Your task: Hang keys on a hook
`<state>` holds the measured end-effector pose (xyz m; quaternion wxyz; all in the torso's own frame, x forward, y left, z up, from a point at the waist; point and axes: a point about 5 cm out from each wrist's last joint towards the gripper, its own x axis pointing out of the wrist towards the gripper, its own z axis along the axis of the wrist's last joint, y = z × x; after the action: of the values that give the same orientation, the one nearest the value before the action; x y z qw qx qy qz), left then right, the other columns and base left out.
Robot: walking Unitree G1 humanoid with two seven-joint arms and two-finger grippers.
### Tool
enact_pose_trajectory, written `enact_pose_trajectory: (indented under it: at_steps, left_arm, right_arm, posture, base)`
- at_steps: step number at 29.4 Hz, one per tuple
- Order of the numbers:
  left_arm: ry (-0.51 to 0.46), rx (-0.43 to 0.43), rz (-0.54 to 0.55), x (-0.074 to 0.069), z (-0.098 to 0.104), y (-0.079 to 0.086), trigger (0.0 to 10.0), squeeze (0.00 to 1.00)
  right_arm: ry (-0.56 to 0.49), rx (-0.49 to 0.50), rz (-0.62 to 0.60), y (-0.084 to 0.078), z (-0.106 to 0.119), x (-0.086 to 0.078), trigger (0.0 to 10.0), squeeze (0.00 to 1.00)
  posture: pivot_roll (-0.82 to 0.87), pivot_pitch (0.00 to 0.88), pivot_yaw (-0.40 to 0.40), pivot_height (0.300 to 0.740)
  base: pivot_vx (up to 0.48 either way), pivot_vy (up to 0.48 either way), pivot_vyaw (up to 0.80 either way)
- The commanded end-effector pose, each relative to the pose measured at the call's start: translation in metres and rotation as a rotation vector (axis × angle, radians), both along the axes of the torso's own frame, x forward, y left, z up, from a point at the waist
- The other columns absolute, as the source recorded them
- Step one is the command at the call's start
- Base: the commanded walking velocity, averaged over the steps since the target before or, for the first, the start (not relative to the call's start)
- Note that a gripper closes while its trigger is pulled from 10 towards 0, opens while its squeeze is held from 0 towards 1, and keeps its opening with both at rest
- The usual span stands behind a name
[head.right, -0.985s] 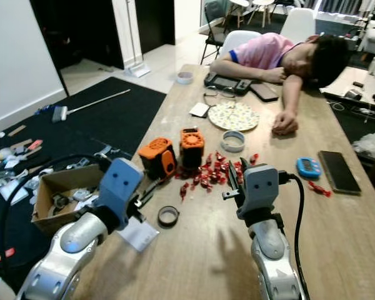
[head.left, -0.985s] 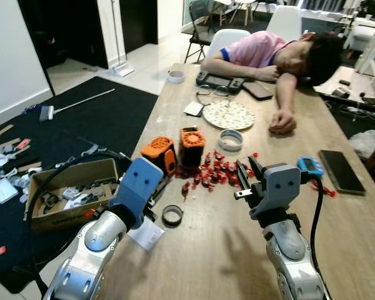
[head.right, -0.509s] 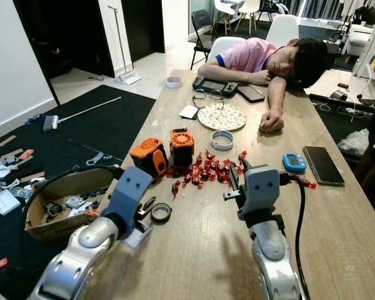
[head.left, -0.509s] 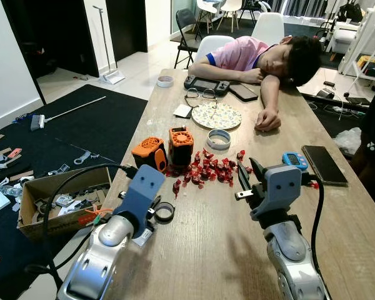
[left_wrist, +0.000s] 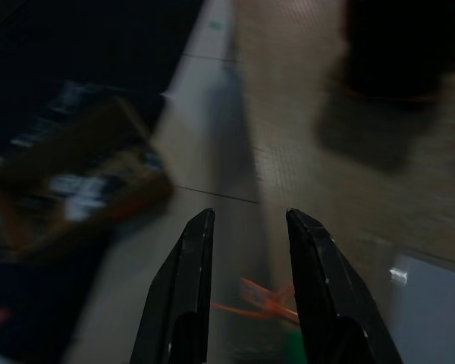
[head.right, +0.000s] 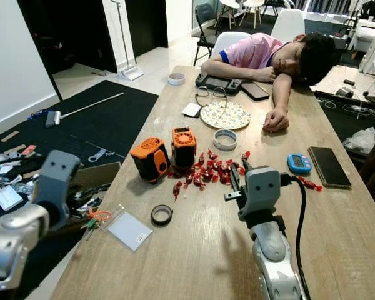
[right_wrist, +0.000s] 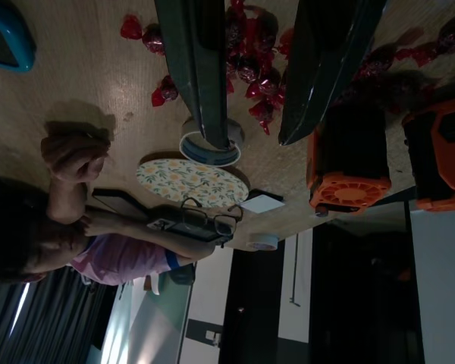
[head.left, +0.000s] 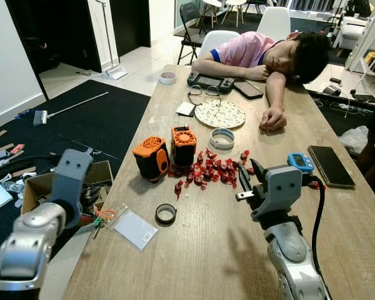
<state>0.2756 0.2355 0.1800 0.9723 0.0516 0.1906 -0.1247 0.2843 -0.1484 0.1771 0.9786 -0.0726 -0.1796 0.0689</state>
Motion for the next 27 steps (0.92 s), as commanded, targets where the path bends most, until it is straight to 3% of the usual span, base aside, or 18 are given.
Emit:
enact_pose_trajectory:
  at_steps: [1,4,11,23,25,26,27]
  left_arm:
    - [0.026,-0.016,-0.022,-0.006,0.001,0.004,10.0,0.0]
    - [0.063,-0.095,-0.083,-0.011,0.0,0.001,10.0,0.0]
    - [0.114,-0.02,-0.087,-0.011,-0.015,0.004,10.0,0.0]
    - [0.192,-0.024,-0.13,-0.024,-0.028,0.005,10.0,0.0]
    - [0.191,-0.025,-0.122,-0.023,-0.029,0.005,9.6,0.0]
    - [0.189,-0.026,-0.116,-0.022,-0.029,0.005,8.0,0.0]
    - [0.188,-0.026,-0.113,-0.022,-0.03,0.005,5.6,0.0]
  right_arm:
    - [0.009,0.003,-0.006,-0.002,-0.003,0.0,10.0,0.0]
    - [0.01,0.002,-0.009,-0.003,-0.004,0.0,10.0,0.0]
    - [0.007,0.001,-0.008,-0.002,-0.003,0.001,10.0,0.0]
    - [0.006,0.0,-0.008,-0.004,-0.003,0.001,10.0,0.0]
    - [0.006,0.0,-0.007,-0.003,-0.003,0.001,10.0,0.0]
    - [0.005,0.0,-0.005,-0.003,-0.002,0.001,10.0,0.0]
    - [0.005,0.0,-0.004,-0.003,-0.002,0.001,10.0,0.0]
  posture:
    - [0.11,0.135,0.011,0.74]
    - [0.11,0.132,0.012,0.74]
    - [0.11,0.125,0.01,0.74]
    - [0.11,0.124,0.006,0.74]
    - [0.11,0.125,0.005,0.74]
    - [0.11,0.125,0.003,0.74]
    - [0.11,0.125,0.003,0.74]
  base:
    - [0.0,0.0,0.0]
    - [0.0,0.0,0.0]
    - [0.0,0.0,0.0]
    - [0.0,0.0,0.0]
    - [0.0,0.0,0.0]
    - [0.0,0.0,0.0]
    - [0.0,0.0,0.0]
